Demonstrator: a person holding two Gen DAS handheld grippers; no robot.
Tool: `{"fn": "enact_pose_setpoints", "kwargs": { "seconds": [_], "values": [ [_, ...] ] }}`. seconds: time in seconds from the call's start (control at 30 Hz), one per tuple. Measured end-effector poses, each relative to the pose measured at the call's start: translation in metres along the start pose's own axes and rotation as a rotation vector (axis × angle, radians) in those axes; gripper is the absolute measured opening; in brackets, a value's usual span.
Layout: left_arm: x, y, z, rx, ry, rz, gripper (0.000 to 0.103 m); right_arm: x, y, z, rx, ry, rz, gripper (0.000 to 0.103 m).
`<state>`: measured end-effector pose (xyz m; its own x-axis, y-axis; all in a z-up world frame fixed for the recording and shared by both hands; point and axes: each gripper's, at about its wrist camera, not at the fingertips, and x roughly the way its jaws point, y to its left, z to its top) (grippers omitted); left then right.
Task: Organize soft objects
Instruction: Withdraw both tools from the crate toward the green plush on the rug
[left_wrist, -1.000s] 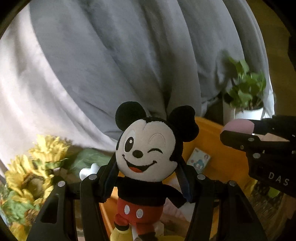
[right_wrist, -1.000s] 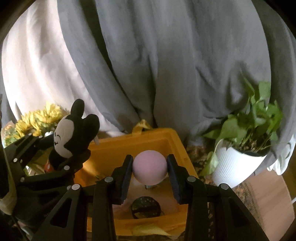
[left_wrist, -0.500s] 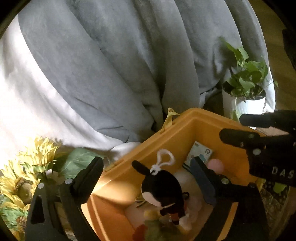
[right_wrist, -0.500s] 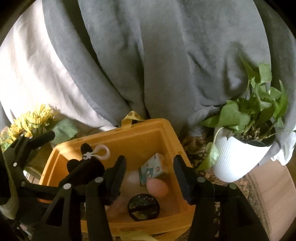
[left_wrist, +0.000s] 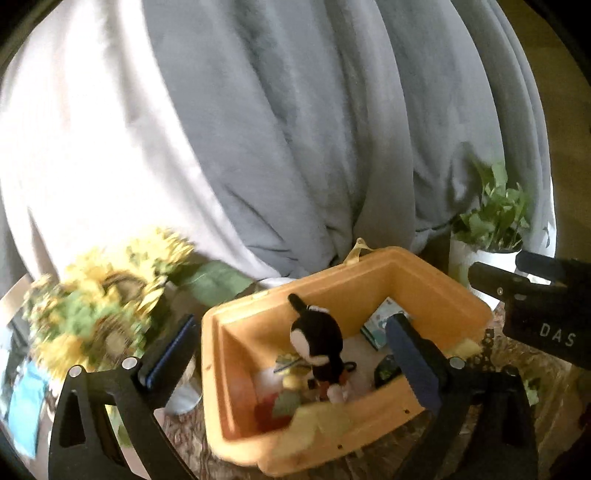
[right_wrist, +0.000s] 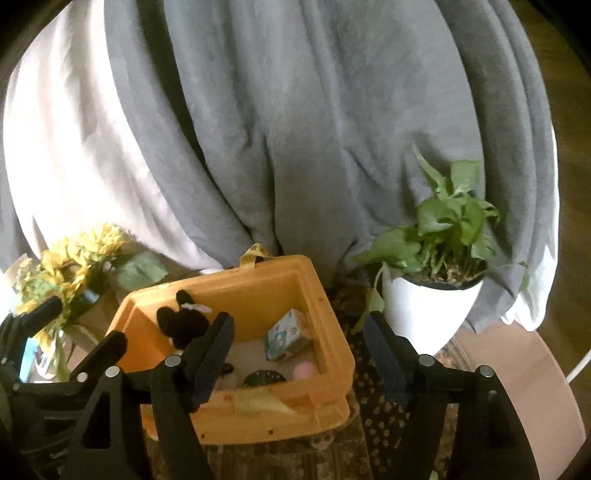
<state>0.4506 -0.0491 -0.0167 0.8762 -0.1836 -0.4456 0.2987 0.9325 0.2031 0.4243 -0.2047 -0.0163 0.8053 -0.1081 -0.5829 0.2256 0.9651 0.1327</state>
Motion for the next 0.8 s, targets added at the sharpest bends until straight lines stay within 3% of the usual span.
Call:
{"fn": "enact_pose_setpoints", "kwargs": {
  "seconds": [0.47, 0.8],
  "values": [
    [-0.074, -0.026, -0.04, -0.117, 0.053, 0.034, 0.103, -0.061, -0.036, -0.039, 0.021, 0.009, -0.003, 0.082],
    [-0.099, -0.063, -0.078, -0.128, 0.124, 0.031, 0.103, -0.077, -0.072, -0.082, 0.03, 0.096, -0.012, 0.082]
  ]
}}
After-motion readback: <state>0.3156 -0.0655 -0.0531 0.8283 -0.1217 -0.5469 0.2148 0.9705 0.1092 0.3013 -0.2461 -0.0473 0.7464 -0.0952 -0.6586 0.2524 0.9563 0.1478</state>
